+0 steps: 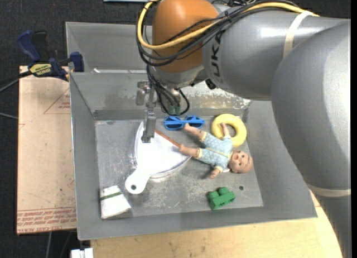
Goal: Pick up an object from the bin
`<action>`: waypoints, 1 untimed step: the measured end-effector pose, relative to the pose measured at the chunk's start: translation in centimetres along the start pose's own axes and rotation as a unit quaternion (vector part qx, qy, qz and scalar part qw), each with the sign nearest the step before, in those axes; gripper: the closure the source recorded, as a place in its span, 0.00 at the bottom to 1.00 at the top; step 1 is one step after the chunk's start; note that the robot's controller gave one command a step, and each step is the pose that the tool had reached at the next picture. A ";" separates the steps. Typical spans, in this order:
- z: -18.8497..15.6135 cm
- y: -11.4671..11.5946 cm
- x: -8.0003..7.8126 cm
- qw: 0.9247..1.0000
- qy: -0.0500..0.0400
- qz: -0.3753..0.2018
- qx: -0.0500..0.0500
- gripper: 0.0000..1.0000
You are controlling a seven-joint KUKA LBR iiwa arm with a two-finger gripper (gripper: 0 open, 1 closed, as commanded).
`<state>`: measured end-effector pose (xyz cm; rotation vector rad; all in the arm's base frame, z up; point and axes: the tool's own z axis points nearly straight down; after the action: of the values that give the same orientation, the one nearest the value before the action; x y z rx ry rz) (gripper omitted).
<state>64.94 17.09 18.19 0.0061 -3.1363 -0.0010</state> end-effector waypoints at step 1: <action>-0.6 -0.1 -0.1 1.000 -0.004 0.001 -0.001 0.00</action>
Offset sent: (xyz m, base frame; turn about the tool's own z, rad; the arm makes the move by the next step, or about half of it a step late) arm -0.0350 0.0135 -0.1119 -0.5726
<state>65.07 17.01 18.74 0.0016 -3.1433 -0.0028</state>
